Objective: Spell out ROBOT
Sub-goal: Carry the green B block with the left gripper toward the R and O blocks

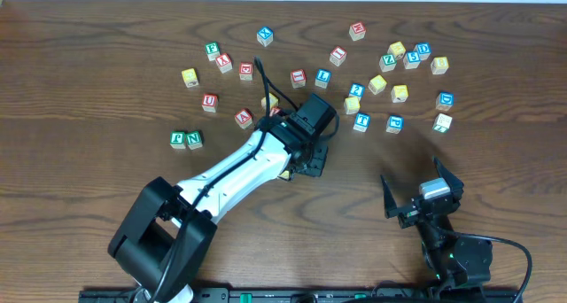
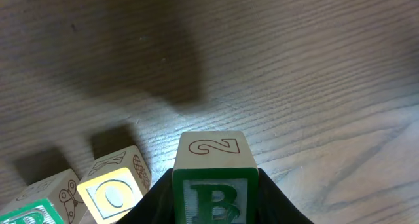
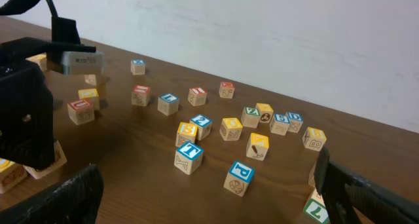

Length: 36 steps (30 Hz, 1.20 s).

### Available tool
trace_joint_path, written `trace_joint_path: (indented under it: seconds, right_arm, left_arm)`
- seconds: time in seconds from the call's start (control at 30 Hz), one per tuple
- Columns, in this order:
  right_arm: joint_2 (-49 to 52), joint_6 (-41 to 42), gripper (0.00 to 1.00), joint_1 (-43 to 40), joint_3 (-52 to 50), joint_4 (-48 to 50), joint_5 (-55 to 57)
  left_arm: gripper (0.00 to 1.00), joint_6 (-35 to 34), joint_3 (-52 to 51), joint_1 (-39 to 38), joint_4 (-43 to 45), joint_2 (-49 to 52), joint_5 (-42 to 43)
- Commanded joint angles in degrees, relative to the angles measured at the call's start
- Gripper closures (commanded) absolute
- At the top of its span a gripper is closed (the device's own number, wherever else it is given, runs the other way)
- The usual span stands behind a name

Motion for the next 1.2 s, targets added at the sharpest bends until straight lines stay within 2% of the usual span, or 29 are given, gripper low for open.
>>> trace_joint_path:
  seconds: [0.0,0.23,0.5,1.17]
  right_arm:
    - [-0.3,0.6,0.01,-0.4,-0.1,-0.3,-0.1]
    - [-0.3,0.6,0.01,-0.4,-0.1,-0.3,-0.1]
    - [-0.3,0.6,0.01,-0.4,-0.1,-0.3,-0.1]
    - [-0.3,0.6,0.01,-0.4,-0.1,-0.3,-0.1]
  left_arm:
    - [0.78,-1.9,0.7,-1.0,-0.2,0.6,-4.8]
    - [0.78,-3.6,0.3,-2.3,0.1,0.6,-6.4]
    - [0.81,-11.0,-3.9,-2.3,2.3,0.6,-9.4]
    - [0.81,-12.6,-5.8,-3.4,2.7,0.6,-9.3]
